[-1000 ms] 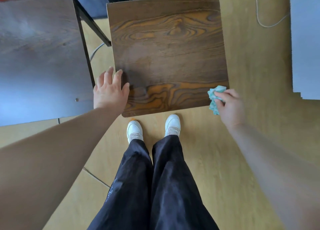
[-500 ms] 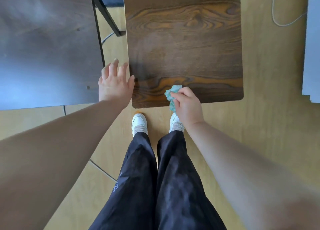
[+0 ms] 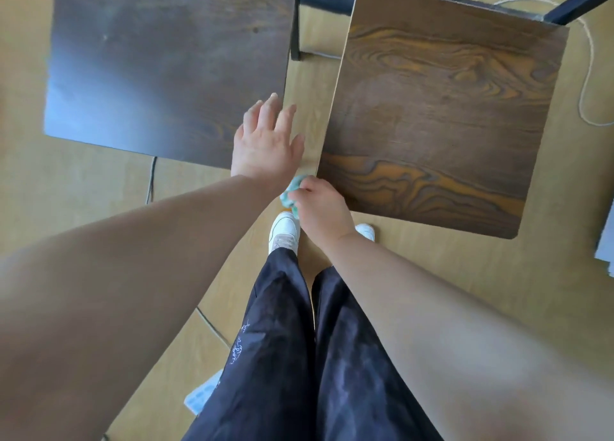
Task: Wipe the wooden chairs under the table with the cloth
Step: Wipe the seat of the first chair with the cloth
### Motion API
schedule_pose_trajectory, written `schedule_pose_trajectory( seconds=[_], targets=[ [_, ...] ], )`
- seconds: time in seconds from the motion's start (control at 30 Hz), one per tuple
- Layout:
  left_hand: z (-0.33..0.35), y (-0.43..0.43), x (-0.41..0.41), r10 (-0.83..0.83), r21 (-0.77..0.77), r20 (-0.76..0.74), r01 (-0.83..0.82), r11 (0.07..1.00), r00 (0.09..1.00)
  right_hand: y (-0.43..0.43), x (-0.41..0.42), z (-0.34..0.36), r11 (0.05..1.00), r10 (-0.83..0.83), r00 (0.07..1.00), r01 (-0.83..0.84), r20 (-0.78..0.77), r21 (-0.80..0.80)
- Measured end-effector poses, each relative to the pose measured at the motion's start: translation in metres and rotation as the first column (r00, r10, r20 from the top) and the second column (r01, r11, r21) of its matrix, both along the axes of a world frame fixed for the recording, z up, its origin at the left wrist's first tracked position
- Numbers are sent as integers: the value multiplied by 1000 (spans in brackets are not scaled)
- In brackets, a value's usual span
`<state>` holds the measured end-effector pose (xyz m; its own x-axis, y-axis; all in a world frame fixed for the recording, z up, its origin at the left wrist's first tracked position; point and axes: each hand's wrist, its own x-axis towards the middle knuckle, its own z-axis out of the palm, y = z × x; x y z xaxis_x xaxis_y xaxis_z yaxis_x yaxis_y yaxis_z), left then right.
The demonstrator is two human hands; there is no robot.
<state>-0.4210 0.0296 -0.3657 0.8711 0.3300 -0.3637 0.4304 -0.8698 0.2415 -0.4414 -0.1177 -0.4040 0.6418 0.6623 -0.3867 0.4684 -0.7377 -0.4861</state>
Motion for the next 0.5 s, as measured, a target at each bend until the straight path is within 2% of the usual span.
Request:
schedule_pose_trajectory(
  seconds=[0.03,0.1,0.17,0.27,0.4,0.5],
  targets=[
    [2,3,-1,3,2,7,-3,1000,1000,5,-4,-1,996,94,996,-94,1,0],
    [5,10,-4,15,-2,18,-15,1000,1000,7,-10,-1,996,83,993,-82,-83,23],
    [9,16,-5,25,-22,31,-24,999,999,2,-9,6,989,-107,986,119,-130,88],
    [15,21,-4,9,-40,45,-7,999,999,-19,12,26,889,-381,913,405,-147,215],
    [24,14,10,-5,-57,27,7,998,1000,-52,60,54,776,-594,793,609,-134,163],
    [29,-2,28,-21,-96,27,23,995,999,-77,93,65,703,-679,717,697,-158,143]
  ],
)
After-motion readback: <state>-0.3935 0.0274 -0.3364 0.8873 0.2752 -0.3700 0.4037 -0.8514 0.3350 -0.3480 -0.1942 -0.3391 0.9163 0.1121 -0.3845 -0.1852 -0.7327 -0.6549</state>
